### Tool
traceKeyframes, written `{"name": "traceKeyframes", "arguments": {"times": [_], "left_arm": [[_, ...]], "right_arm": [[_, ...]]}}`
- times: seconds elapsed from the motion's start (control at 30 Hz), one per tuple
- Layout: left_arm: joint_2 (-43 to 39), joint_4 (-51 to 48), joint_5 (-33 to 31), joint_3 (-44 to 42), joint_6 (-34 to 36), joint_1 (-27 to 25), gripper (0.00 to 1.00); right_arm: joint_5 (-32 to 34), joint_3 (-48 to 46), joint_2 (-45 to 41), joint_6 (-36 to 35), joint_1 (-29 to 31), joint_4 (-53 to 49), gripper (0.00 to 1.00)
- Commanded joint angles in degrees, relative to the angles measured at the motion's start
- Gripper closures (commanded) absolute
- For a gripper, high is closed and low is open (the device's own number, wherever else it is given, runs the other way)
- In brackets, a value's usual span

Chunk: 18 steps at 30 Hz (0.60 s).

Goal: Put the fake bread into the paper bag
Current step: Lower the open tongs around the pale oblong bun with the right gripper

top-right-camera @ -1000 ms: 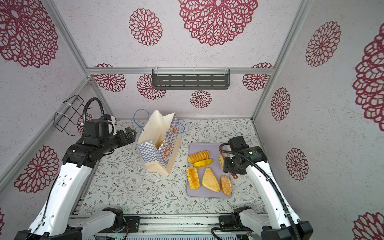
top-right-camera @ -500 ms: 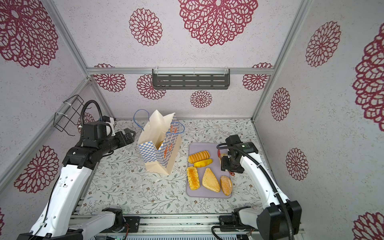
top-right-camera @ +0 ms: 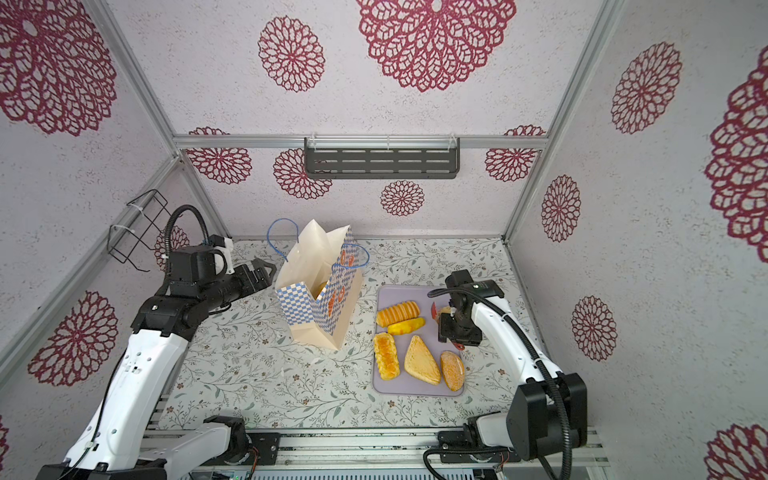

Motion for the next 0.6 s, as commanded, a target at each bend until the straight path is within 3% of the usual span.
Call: {"name": "traceKeyframes", "arguments": {"times": [0.0, 0.57], "left_arm": [[-0.98, 2.38, 1.46, -0.54, -0.25, 0.55, 0.03], [-0.29, 3.11, 3.47, -0.64, -1.33, 0.67, 0.03]], "right_arm": [[1.02, 0.36, 0.84, -1.37, -0.35, 0.47, 0.39], [3.32, 0.08, 4.4, -2.59, -0.36, 2.33, 0.53]]}}
